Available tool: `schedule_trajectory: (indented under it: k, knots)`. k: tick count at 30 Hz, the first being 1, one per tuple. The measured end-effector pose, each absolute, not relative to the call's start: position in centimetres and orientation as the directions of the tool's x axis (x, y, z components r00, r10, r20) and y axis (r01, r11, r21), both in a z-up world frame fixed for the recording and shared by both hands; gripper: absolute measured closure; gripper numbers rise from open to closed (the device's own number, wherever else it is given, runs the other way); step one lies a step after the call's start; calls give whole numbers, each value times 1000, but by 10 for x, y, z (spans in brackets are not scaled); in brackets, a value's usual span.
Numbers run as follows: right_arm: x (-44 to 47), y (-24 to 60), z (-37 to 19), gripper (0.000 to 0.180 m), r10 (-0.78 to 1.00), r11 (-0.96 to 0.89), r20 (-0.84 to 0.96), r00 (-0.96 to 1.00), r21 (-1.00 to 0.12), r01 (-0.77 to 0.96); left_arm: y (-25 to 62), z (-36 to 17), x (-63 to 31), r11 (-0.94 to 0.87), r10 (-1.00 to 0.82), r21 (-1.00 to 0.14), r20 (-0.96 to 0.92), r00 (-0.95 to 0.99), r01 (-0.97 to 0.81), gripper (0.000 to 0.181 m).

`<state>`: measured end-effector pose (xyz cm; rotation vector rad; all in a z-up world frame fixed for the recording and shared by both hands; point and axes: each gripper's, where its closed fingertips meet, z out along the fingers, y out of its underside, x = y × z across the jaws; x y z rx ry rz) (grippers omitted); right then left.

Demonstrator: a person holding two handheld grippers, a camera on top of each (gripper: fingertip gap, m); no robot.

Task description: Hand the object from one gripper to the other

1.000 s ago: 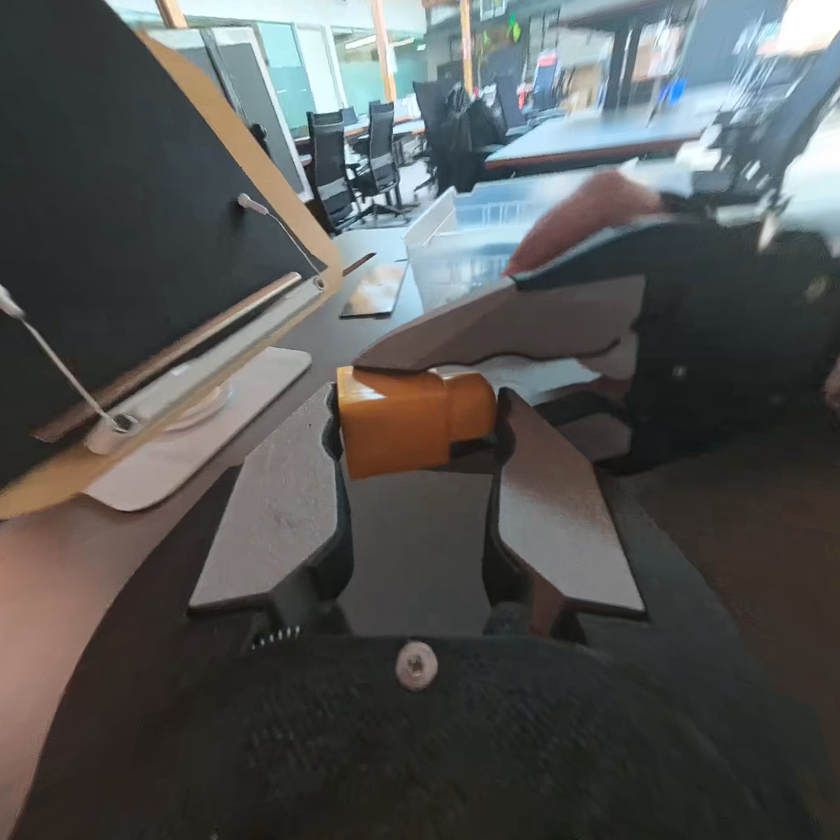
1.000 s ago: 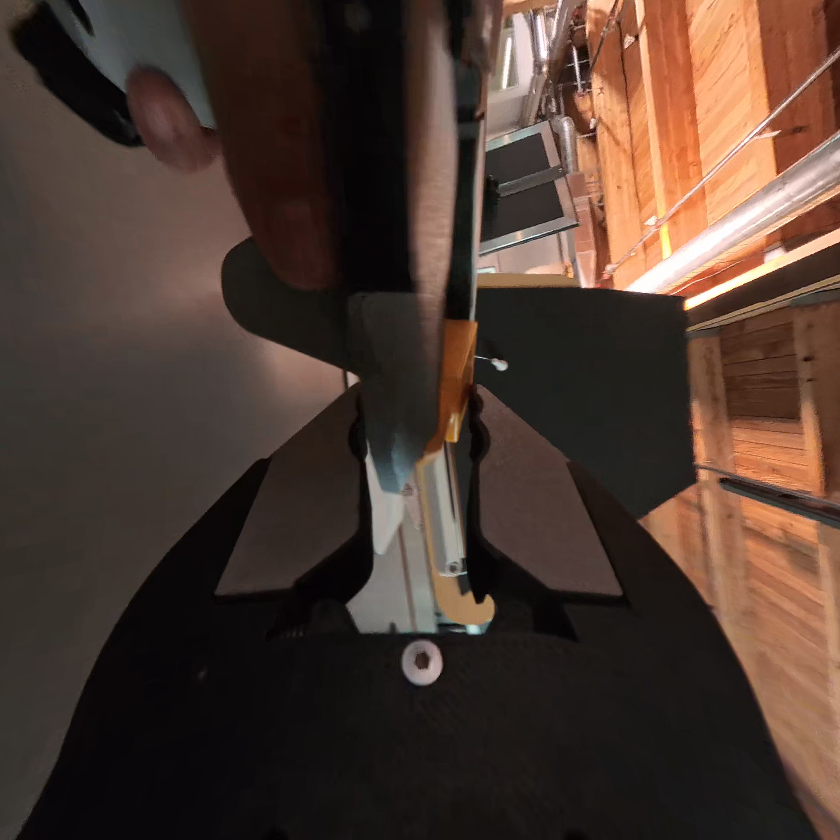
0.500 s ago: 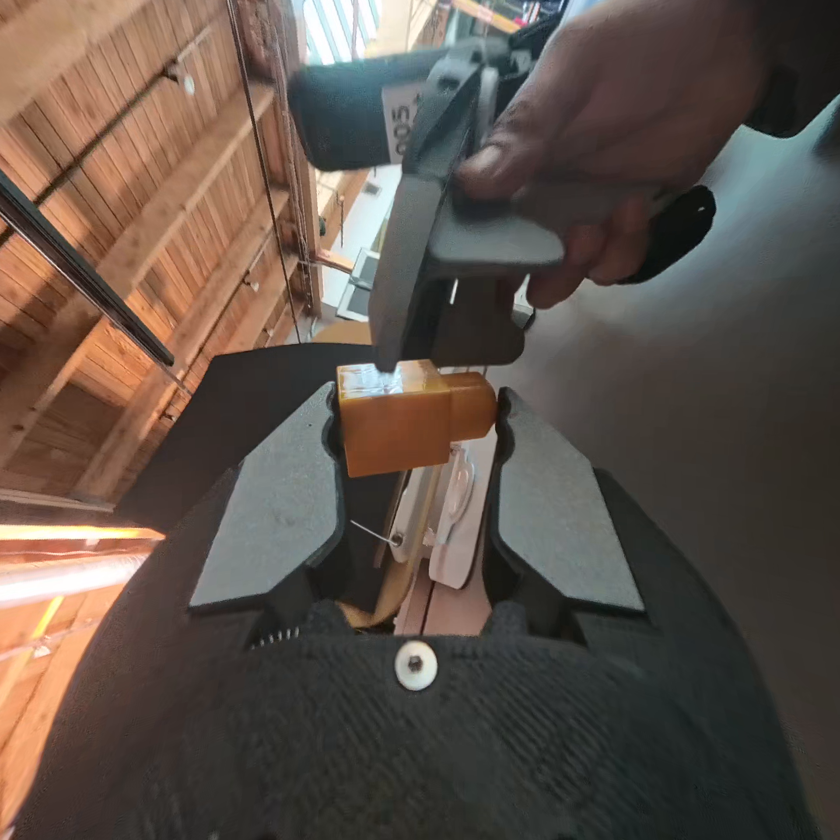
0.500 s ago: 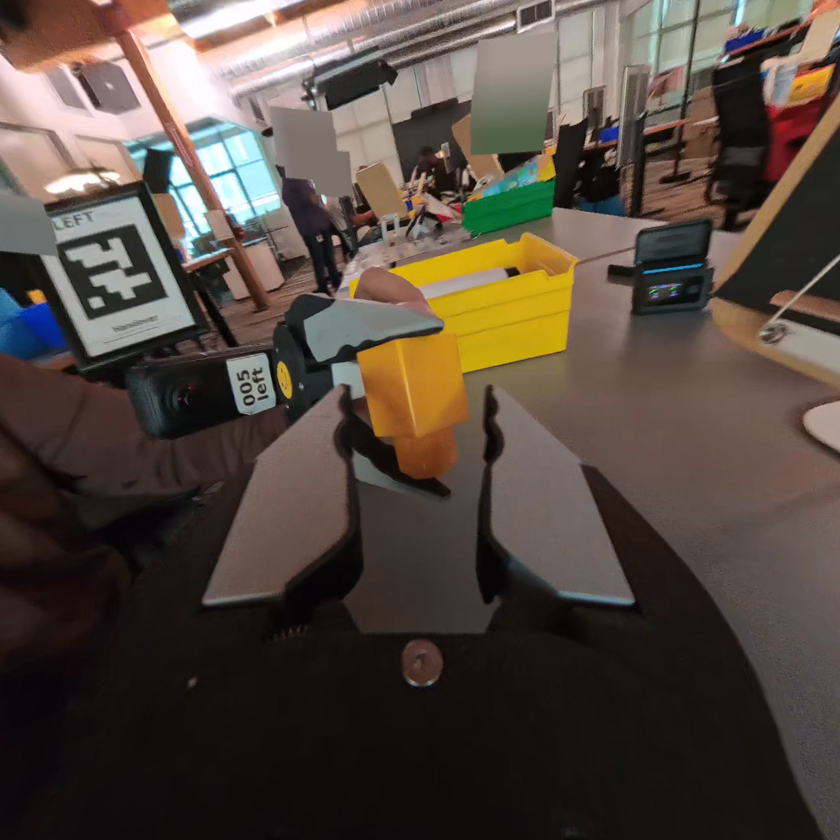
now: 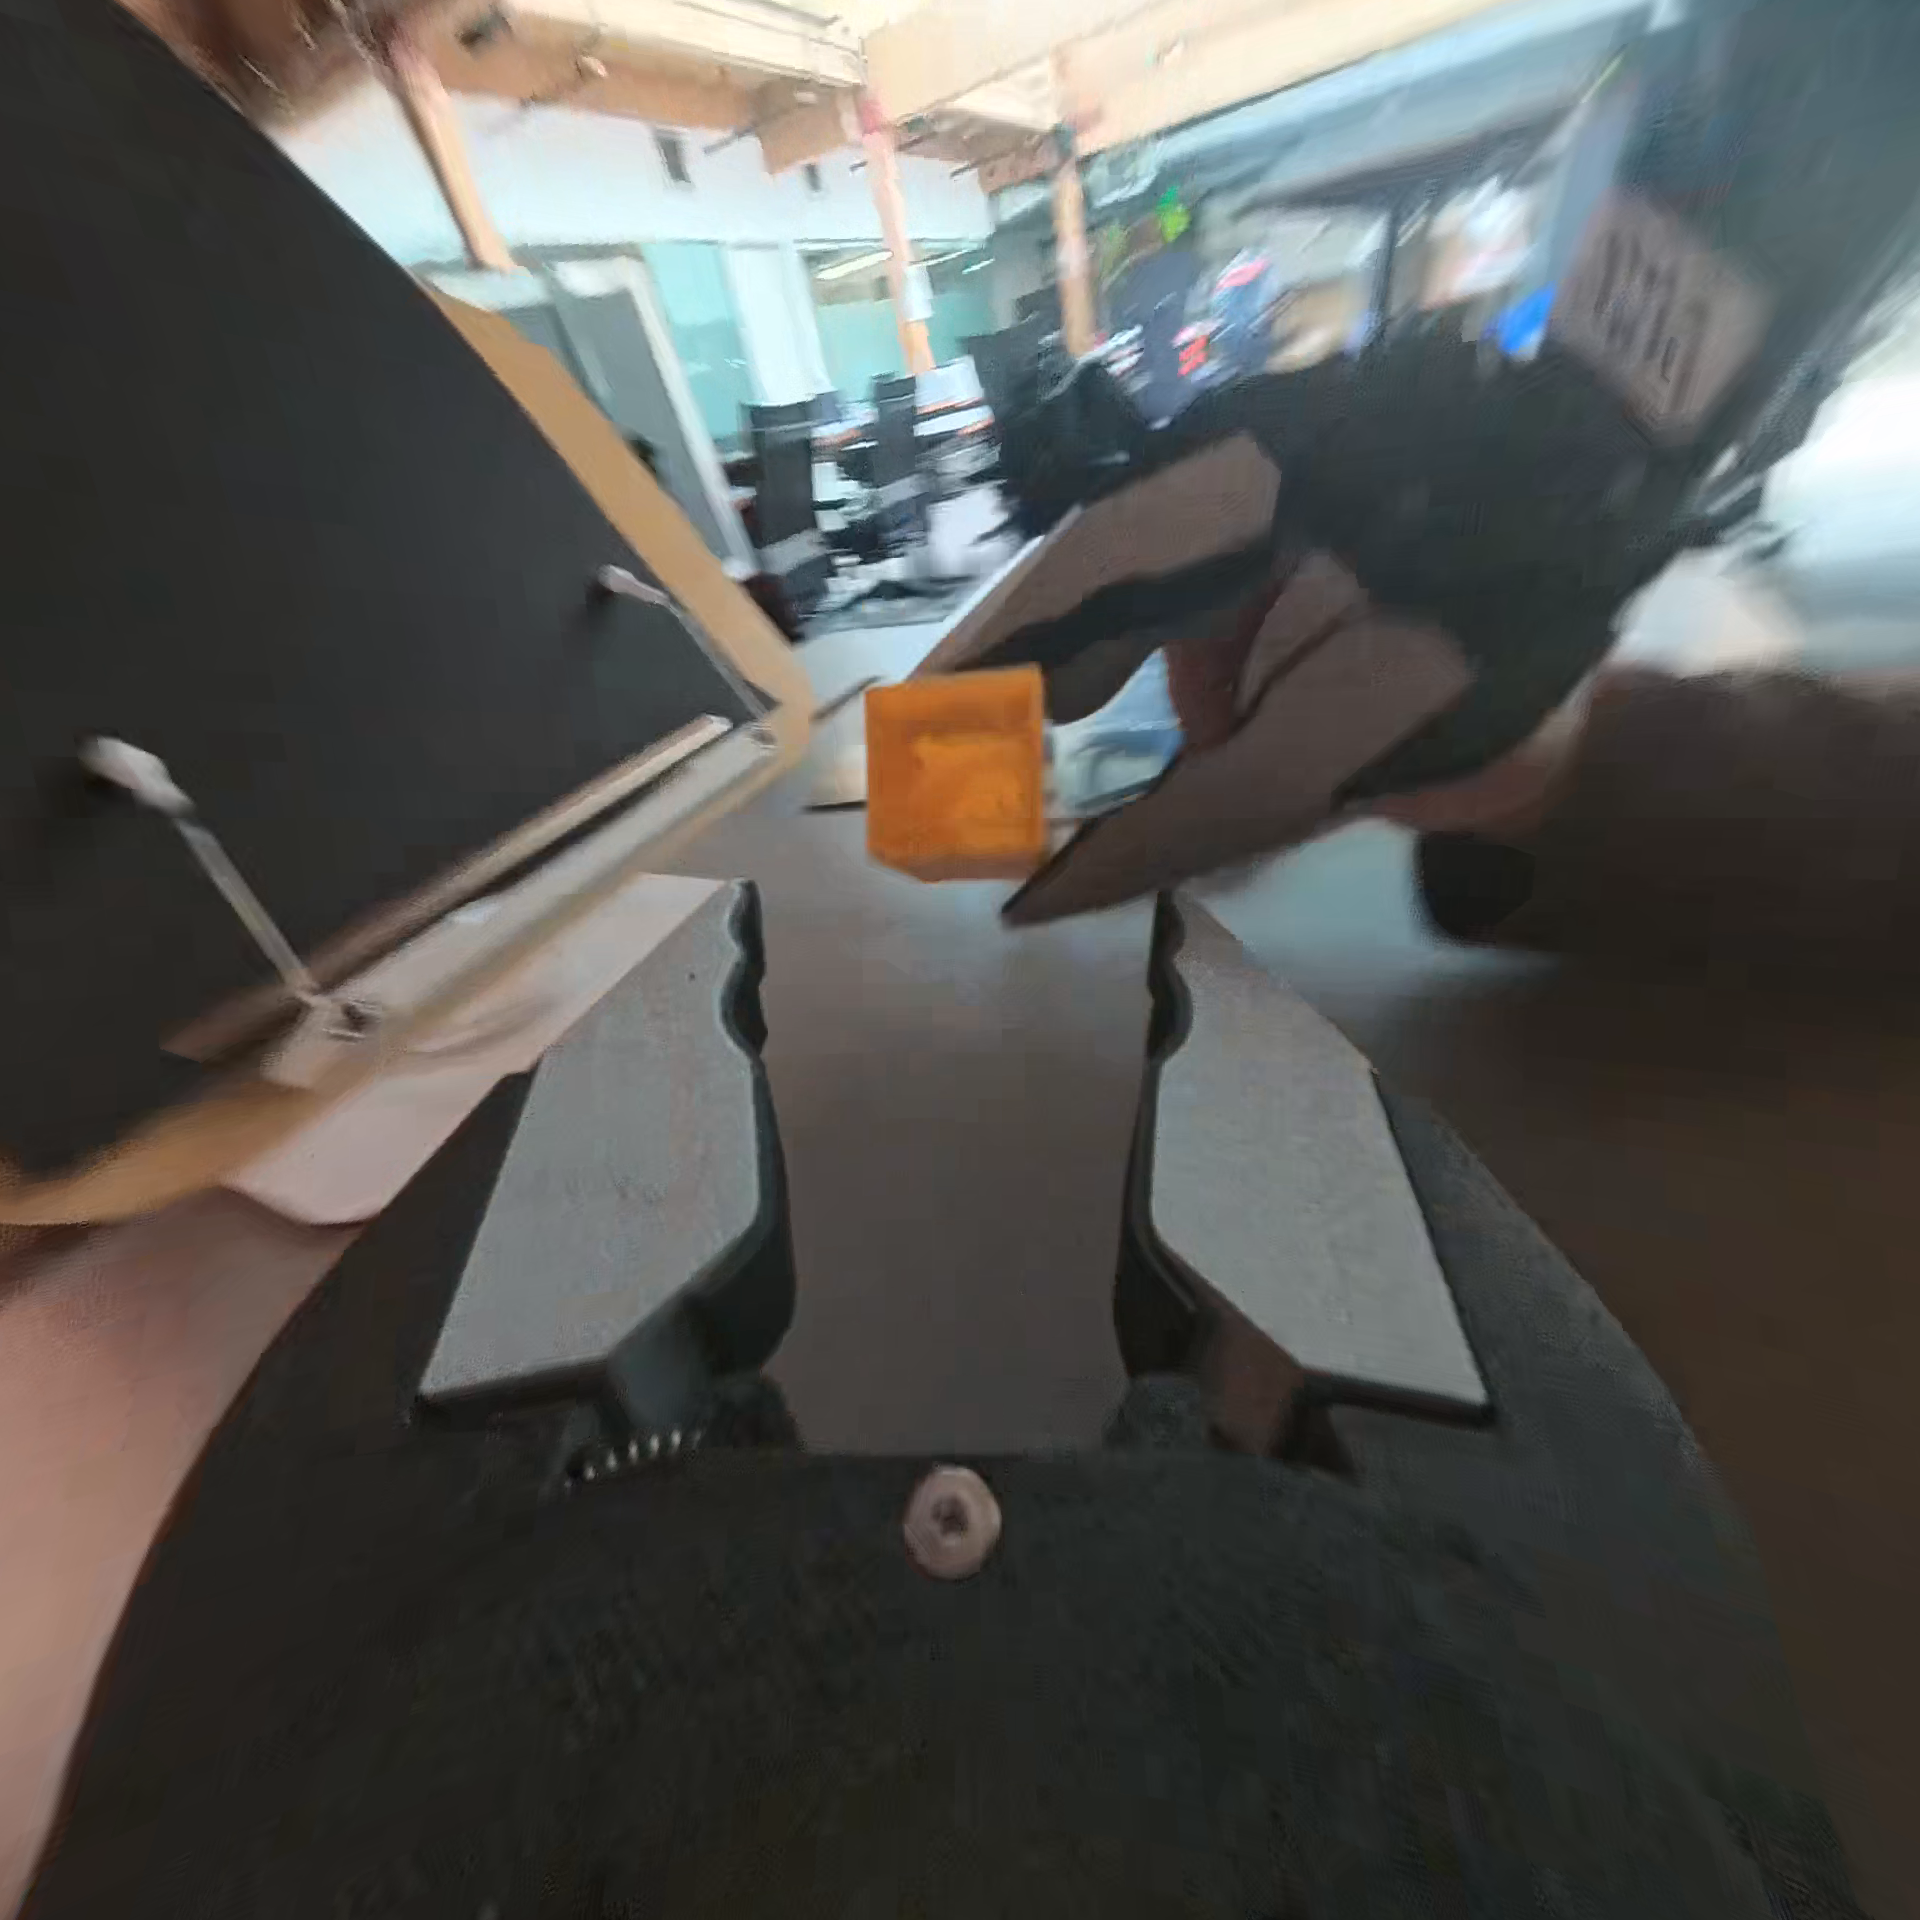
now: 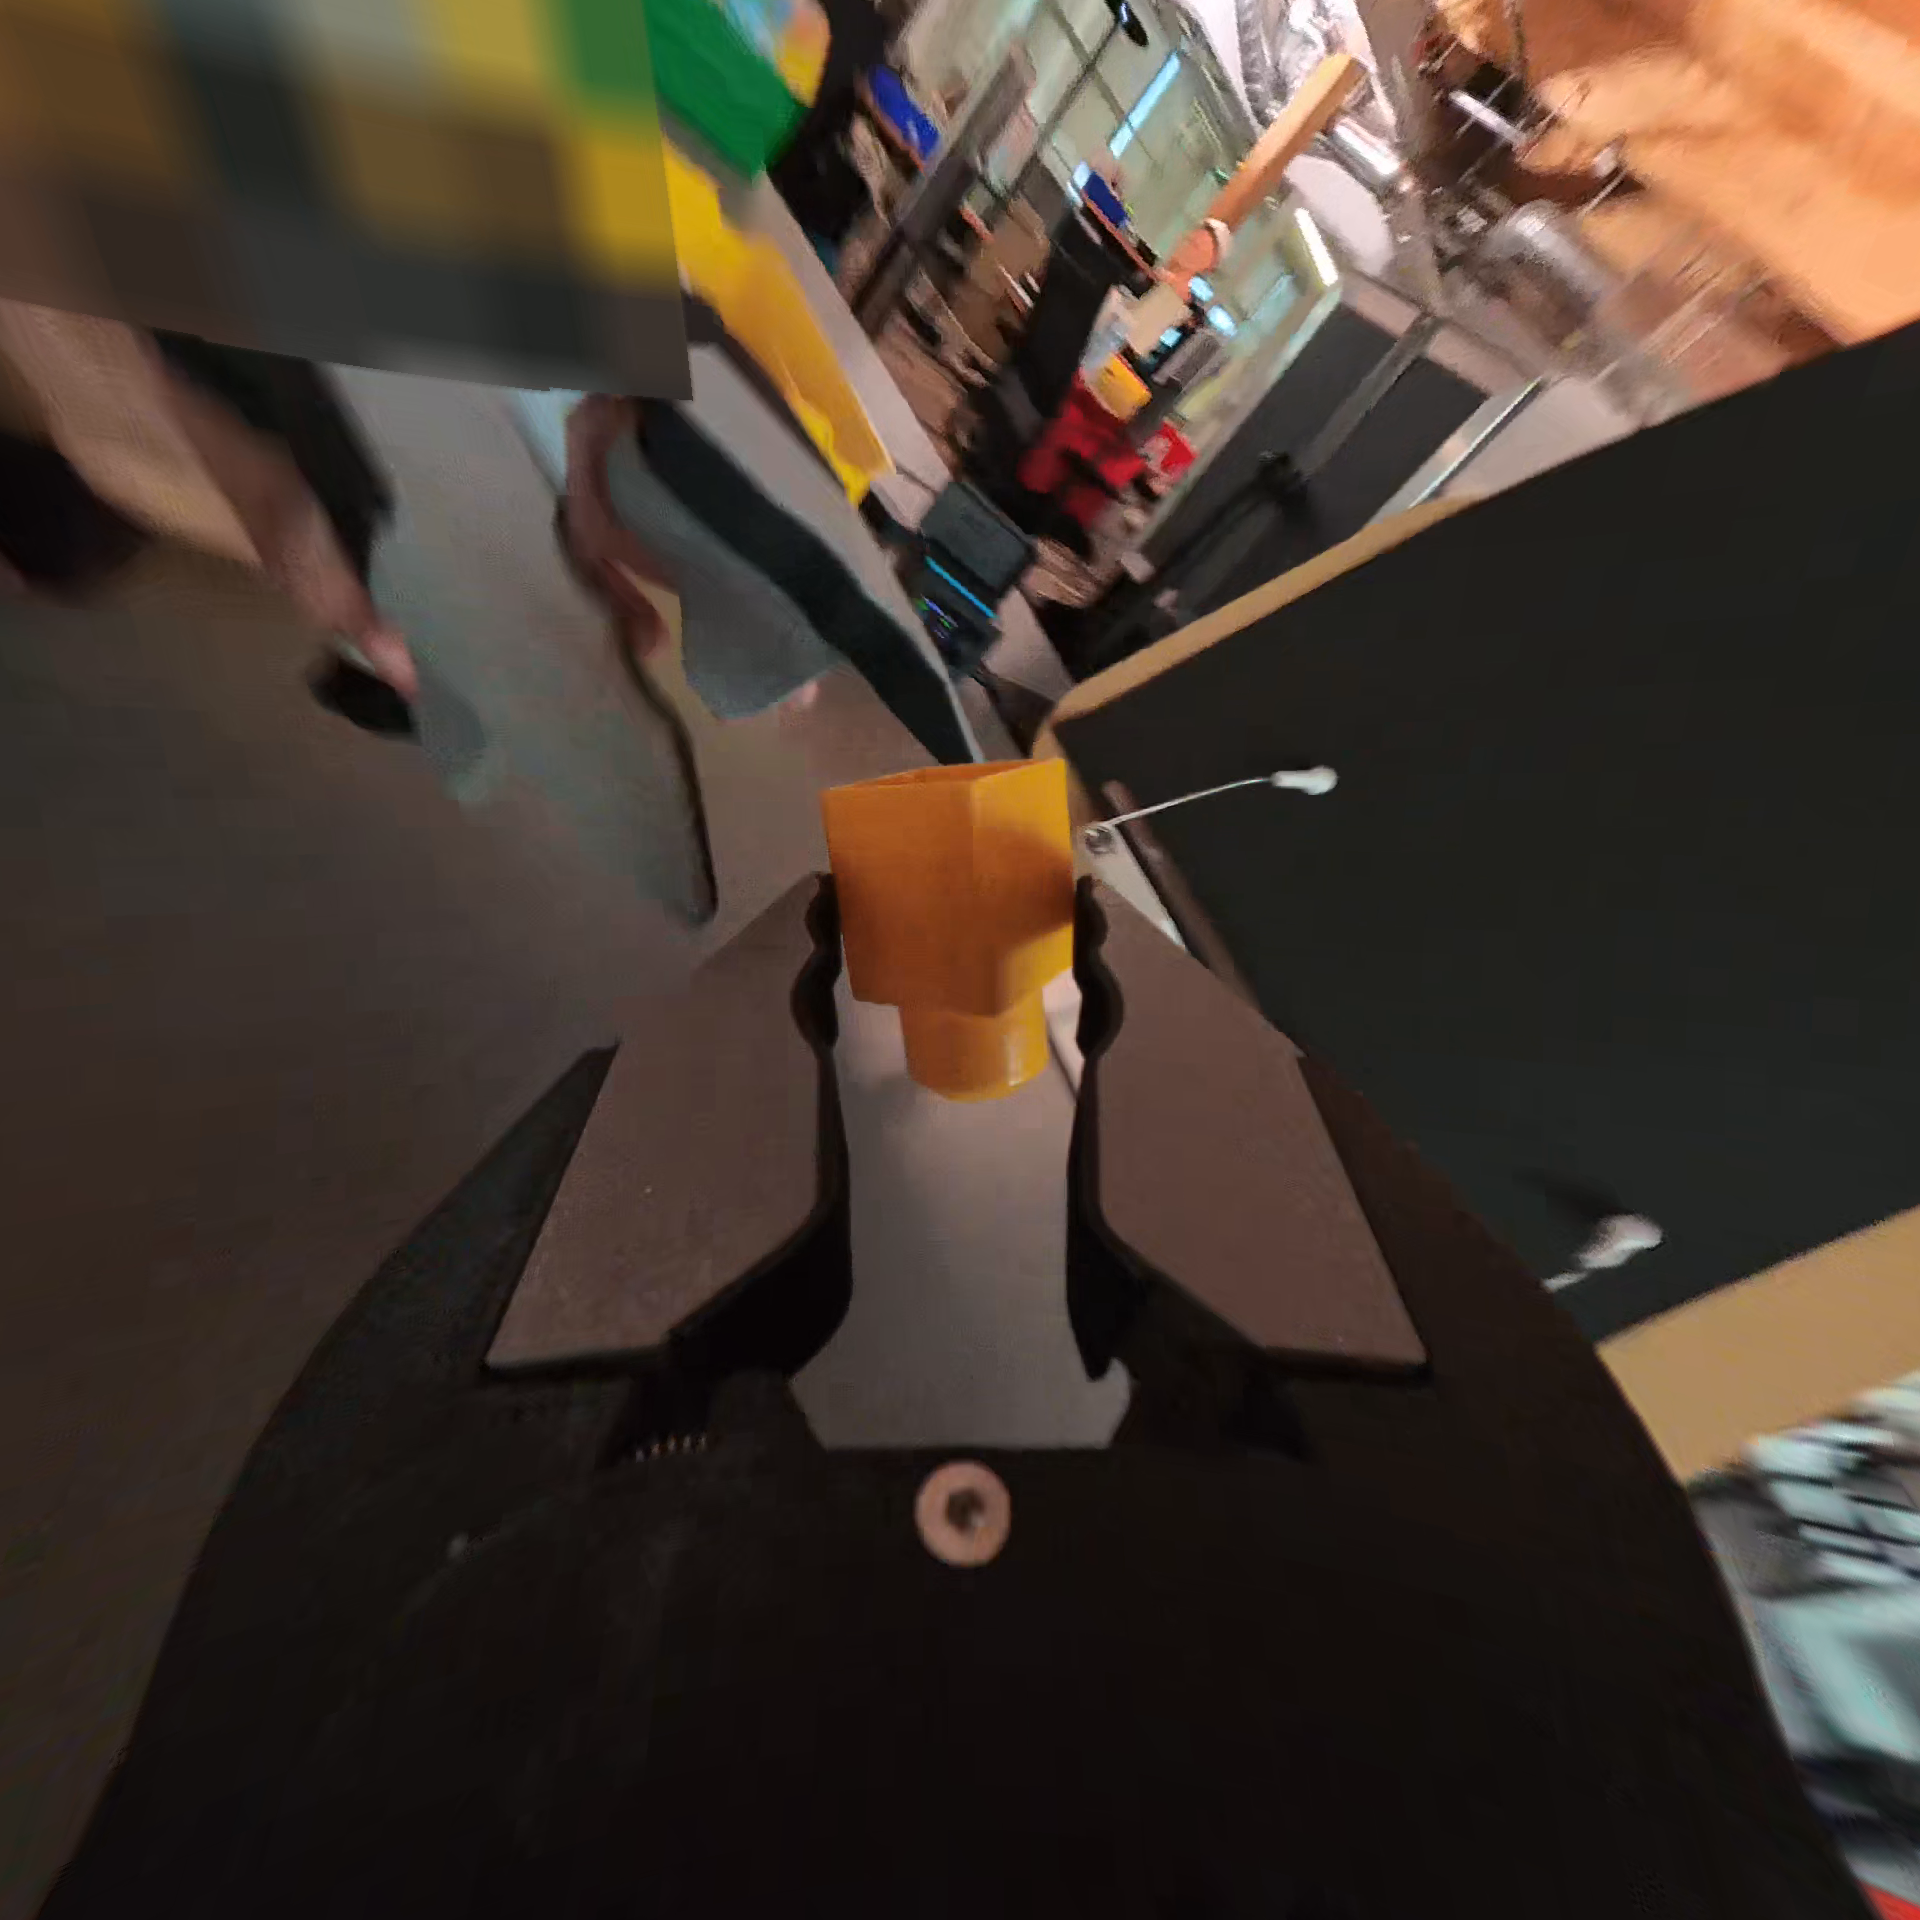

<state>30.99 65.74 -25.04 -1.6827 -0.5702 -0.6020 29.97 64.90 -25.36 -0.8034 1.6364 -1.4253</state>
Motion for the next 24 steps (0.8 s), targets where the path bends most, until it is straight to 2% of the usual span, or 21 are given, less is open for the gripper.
schedule_trajectory:
  k: [3, 5, 6, 7, 9, 11, 12, 14, 16, 17, 19, 21, 24]
  knots:
    - [307, 664, -260, 137, 7, -259, 854, 520, -501, 826, 650, -249, 300, -56, -844, -998, 69, -532, -41, 112]
    - [296, 666, -259, 137, 3, -248, 880, 476, -460, 853, 650, -255, 300, -37, -833, -997, 67, -550, -66, 129]
    - [294, 668, -262, 138, 15, -255, 876, 481, -462, 849, 647, -256, 298, -4, -826, -999, 34, -563, -54, 133]
    - [291, 669, -266, 140, 42, -250, 873, 486, -462, 851, 645, -256, 297, 46, -829, -998, -20, -559, -32, 148]
    - [290, 668, -268, 139, 45, -241, 871, 489, -466, 851, 646, -259, 297, 234, -835, -972, -215, -506, 28, 149]
    - [289, 665, -268, 140, 84, -216, 780, 620, -593, 775, 658, -260, 301, 467, -807, -880, -463, -366, 84, 149]
    - [288, 662, -264, 139, 109, -191, 697, 709, -685, 703, 662, -260, 301, 595, -747, -796, -598, -290, 110, 149]
    - [293, 658, -253, 125, 145, -155, 468, 872, -859, 487, 663, -255, 299, 782, -582, -602, -798, -154, 165, 148]
    - [296, 655, -243, 111, 217, -129, 139, 966, -977, 169, 653, -252, 296, 833, -502, -512, -859, -103, 210, 149]
    - [295, 653, -239, 105, 273, -123, -24, 962, -992, 10, 650, -250, 295, 846, -480, -485, -874, -79, 221, 149]
    - [296, 651, -236, 104, 365, -162, -292, 884, -955, -248, 647, -242, 292, 885, -412, -400, -911, 2, 240, 148]
    - [296, 652, -239, 90, 410, -225, -472, 780, -881, -416, 640, -233, 286, 899, -361, -327, -930, 69, 293, 148]
    - [275, 645, -225, 115, 586, -287, -616, 527, -765, -576, 628, -216, 276, 881, -376, -300, -914, 154, 367, 148]
